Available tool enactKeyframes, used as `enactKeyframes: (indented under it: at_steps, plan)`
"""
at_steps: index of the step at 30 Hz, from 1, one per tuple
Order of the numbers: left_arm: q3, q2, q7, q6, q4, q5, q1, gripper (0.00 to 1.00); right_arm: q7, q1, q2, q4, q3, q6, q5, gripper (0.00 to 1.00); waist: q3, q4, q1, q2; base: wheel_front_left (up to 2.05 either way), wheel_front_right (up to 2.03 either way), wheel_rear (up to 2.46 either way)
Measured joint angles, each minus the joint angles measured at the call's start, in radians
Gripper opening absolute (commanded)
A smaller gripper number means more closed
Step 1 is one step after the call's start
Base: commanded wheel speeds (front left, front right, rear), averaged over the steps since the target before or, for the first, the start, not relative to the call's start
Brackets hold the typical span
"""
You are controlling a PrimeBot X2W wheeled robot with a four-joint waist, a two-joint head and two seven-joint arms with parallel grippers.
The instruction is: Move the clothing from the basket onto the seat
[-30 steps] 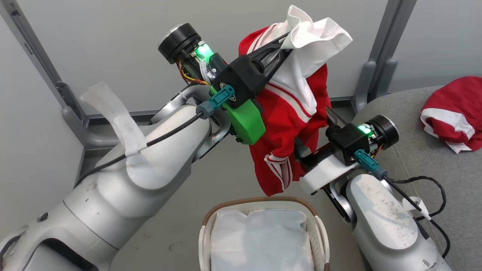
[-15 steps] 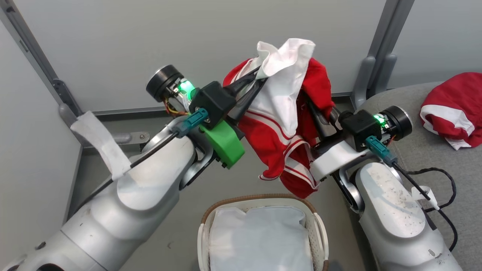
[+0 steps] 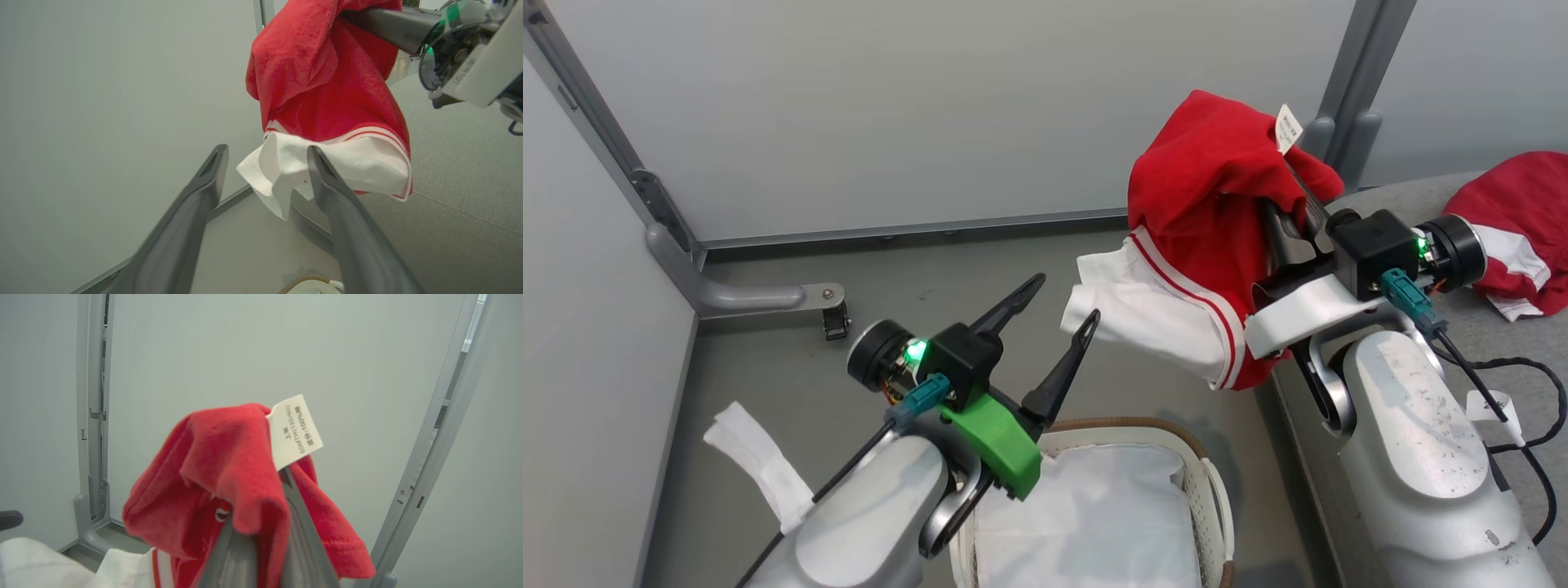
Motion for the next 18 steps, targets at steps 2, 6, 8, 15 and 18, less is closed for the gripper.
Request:
enactKeyframes:
  at_steps: [2,6,8,15,18]
  plan:
    - [0.020,-0.005,0.000,-0.002,-0.001,0.006,0.050,1.00,0.000,0.000,0.000,-0.001,-0.014,0.000,-0.006,0.00,0.003,-0.003,0.0000,0.0000,0.00,0.00,0.00]
    - [0.046,-0.021,0.000,-0.011,0.004,0.019,0.119,1.00,0.000,0.000,0.000,-0.003,-0.040,0.000,-0.022,0.00,0.011,-0.015,0.0000,0.0000,0.00,0.00,0.00]
    - [0.062,-0.030,0.000,-0.016,0.006,0.030,0.140,1.00,0.000,0.000,0.000,-0.006,-0.055,0.000,-0.032,0.00,0.018,-0.022,0.0000,0.0000,0.00,0.00,0.00]
    - [0.111,-0.051,-0.002,-0.027,0.011,0.085,0.166,1.00,0.000,-0.004,0.000,-0.016,-0.102,0.000,-0.057,0.00,0.045,-0.058,0.0000,0.0000,0.00,0.00,0.00]
    - [0.128,-0.055,-0.002,-0.028,0.008,0.103,0.166,1.00,0.000,-0.016,0.001,-0.024,-0.115,0.000,-0.069,0.00,0.057,-0.085,0.0000,0.0000,0.00,0.00,0.00]
